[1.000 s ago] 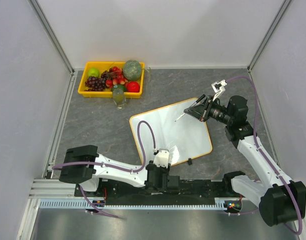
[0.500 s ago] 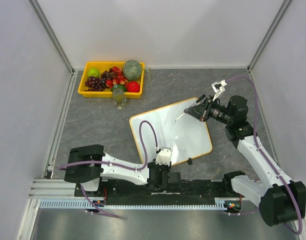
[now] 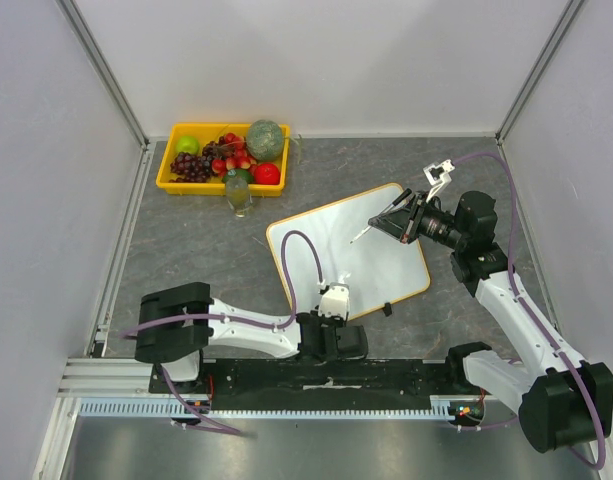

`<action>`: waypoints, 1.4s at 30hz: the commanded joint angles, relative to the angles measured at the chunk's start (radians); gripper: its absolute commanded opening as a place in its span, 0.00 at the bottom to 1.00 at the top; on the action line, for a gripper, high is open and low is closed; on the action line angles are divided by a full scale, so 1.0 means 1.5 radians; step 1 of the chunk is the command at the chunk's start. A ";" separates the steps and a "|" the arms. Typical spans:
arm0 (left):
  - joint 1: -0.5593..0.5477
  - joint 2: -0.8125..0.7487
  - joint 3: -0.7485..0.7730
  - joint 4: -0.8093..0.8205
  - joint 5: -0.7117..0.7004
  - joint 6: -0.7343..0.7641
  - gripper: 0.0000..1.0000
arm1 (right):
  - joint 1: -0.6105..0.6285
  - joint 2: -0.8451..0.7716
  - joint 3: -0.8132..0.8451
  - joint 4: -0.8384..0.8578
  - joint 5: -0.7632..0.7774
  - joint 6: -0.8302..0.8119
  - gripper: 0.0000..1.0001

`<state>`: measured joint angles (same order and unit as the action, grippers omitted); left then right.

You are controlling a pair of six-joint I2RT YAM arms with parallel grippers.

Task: Write a sentence on the whiteboard
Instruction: Move the whiteboard stand to the center of the board, then hold the whiteboard at the center of the board.

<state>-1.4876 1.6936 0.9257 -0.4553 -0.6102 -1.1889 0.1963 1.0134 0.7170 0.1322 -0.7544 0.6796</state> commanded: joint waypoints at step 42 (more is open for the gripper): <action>0.350 -0.455 -0.048 0.152 0.492 0.409 0.81 | -0.002 0.019 0.010 0.019 0.001 -0.022 0.00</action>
<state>-1.1004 0.9817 0.8143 -0.2249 -0.0662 -0.6575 0.1963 1.0389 0.7170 0.1337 -0.7540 0.6628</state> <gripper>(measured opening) 0.811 0.067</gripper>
